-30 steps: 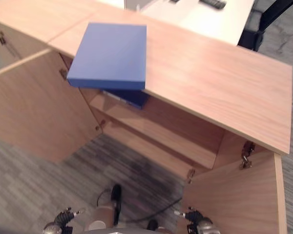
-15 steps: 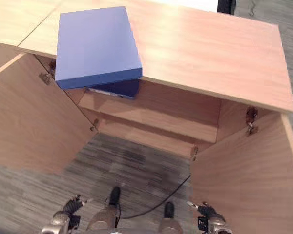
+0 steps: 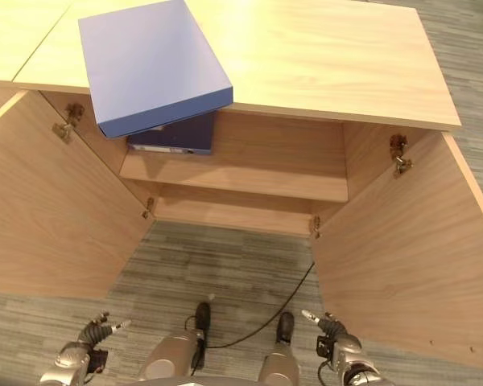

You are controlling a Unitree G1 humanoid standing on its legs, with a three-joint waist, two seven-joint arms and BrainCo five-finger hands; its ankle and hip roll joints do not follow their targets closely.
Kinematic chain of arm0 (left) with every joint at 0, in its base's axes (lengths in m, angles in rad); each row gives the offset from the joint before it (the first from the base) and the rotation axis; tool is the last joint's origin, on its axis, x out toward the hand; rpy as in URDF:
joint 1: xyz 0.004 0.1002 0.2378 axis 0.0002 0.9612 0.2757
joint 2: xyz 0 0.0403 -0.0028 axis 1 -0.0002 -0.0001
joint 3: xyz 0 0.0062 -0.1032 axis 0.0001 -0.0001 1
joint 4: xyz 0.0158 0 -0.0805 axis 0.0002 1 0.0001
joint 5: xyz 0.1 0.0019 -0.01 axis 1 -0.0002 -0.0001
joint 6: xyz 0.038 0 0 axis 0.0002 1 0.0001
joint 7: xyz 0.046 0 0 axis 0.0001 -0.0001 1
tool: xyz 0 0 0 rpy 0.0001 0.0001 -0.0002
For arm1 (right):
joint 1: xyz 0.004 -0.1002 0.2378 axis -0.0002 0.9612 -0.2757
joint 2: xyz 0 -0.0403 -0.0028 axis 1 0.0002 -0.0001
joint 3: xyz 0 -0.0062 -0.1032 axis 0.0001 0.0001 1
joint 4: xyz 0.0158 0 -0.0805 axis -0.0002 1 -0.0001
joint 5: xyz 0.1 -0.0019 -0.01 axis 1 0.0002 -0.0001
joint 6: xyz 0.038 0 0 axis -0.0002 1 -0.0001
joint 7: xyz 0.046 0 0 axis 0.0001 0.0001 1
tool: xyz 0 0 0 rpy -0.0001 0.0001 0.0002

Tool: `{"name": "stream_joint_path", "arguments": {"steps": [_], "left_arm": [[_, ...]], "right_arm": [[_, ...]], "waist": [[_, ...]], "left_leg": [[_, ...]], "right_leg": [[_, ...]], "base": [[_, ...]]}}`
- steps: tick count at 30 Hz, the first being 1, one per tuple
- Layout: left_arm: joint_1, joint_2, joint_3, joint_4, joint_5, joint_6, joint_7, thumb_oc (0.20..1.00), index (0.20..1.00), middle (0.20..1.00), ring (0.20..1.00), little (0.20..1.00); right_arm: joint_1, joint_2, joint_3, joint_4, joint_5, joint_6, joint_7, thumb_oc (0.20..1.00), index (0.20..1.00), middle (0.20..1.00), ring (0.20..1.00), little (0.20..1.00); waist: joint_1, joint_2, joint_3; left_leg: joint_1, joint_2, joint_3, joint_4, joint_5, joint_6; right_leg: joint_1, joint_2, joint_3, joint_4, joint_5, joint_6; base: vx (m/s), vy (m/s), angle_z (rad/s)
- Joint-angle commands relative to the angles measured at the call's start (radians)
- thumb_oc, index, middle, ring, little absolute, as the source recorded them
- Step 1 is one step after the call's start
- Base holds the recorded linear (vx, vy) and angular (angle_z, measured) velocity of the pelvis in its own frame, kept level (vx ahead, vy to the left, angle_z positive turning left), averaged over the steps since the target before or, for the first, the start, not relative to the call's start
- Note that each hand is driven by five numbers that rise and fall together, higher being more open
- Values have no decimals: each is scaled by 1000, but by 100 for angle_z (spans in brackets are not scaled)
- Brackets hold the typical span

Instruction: Put the empty folder in the office cabinet

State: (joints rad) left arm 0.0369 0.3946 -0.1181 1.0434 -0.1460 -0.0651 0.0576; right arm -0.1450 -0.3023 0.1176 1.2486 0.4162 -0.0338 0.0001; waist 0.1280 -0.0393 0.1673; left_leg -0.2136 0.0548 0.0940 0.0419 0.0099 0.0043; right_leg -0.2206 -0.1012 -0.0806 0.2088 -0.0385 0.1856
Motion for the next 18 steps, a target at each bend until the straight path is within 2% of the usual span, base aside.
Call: {"name": "stream_joint_path", "arguments": {"steps": [1,2,3,5,8,9,10,11,12,13,16,18], "left_arm": [[-10,-7,-2,26,9,-2,2,1000,1000,1000,1000,1000],[-10,-7,-2,26,9,-2,2,1000,1000,1000,1000,1000],[-14,-26,-3,41,5,-1,2,1000,1000,1000,1000,1000],[-20,-38,-7,47,2,-5,4,1000,1000,1000,1000,1000],[-34,-53,-21,9,-19,-5,6,1000,1000,1000,1000,1000],[-29,-66,-17,9,-24,-7,5,1000,1000,1000,1000,1000],[-28,-67,-15,20,-22,-7,7,1000,1000,1000,1000,1000],[-28,-67,-16,20,-22,-8,7,1000,1000,1000,1000,1000],[-26,-70,-14,28,-20,-7,17,1000,1000,1000,1000,1000],[-26,-71,-14,28,-20,-7,17,1000,1000,1000,1000,1000],[-28,-83,-22,32,-12,-14,34,1000,1000,1000,1000,1000],[-27,-88,-24,34,-14,-17,38,1000,1000,1000,1000,1000]], "right_arm": [[11,-32,17,-21,52,-18,-13,1000,1000,1000,1000,1000],[11,-32,17,-21,52,-18,-13,1000,1000,1000,1000,1000],[22,-28,27,-10,47,-15,-8,1000,1000,1000,1000,1000],[32,-29,37,-6,33,-17,-6,1000,1000,1000,1000,1000],[42,-48,48,0,14,-11,-7,1000,1000,1000,1000,1000],[46,-58,49,7,-4,-8,-3,1000,1000,1000,1000,1000],[49,-58,49,11,-8,-7,-1,1000,1000,1000,1000,1000],[49,-58,49,11,-9,-7,-1,1000,1000,1000,1000,1000],[57,-61,41,17,-14,-5,0,1000,1000,1000,1000,1000],[57,-61,42,17,-14,-5,0,1000,1000,1000,1000,1000],[77,-80,6,30,-20,-2,-8,1000,1000,1000,1000,1000],[79,-87,-2,37,-25,0,-12,1000,1000,1000,1000,1000]], "waist": [[17,-39,-1],[17,-39,-1],[5,-34,-5],[-5,-34,-1],[-15,-37,38],[-12,-45,36],[-13,-44,29],[-14,-43,30],[-20,-30,16],[-20,-29,16],[-28,13,6],[-27,23,4]], "left_leg": [[27,-86,-41,16,-39,-13],[27,-86,-41,16,-39,-13],[56,-90,-54,-4,-38,-12],[70,-89,-56,7,-43,-14],[4,-68,-81,170,-70,-33],[1,19,-102,164,-33,-45],[16,53,-107,134,-9,-52],[20,53,-108,130,-8,-53],[37,123,-98,42,58,-83],[42,124,-97,35,62,-84],[22,214,-50,-122,172,-151],[6,223,-57,-129,180,-162]], "right_leg": [[165,44,33,-239,83,-54],[165,44,33,-239,83,-54],[165,75,48,-247,83,-67],[173,82,34,-253,85,-79],[177,64,-1,-234,70,-96],[179,23,-15,-229,54,-93],[183,14,-19,-230,50,-89],[185,15,-19,-230,50,-90],[187,-1,-31,-234,45,-79],[188,0,-30,-234,44,-80],[211,-28,-51,-245,23,-61],[225,-40,-62,-252,23,-54]], "base": [[26,-21,10],[99,-9,-4],[121,-18,-2],[116,-54,17],[9,-34,58],[52,115,56],[56,123,-5],[108,155,-4],[81,121,7],[122,222,13],[113,228,36],[116,207,45]]}}
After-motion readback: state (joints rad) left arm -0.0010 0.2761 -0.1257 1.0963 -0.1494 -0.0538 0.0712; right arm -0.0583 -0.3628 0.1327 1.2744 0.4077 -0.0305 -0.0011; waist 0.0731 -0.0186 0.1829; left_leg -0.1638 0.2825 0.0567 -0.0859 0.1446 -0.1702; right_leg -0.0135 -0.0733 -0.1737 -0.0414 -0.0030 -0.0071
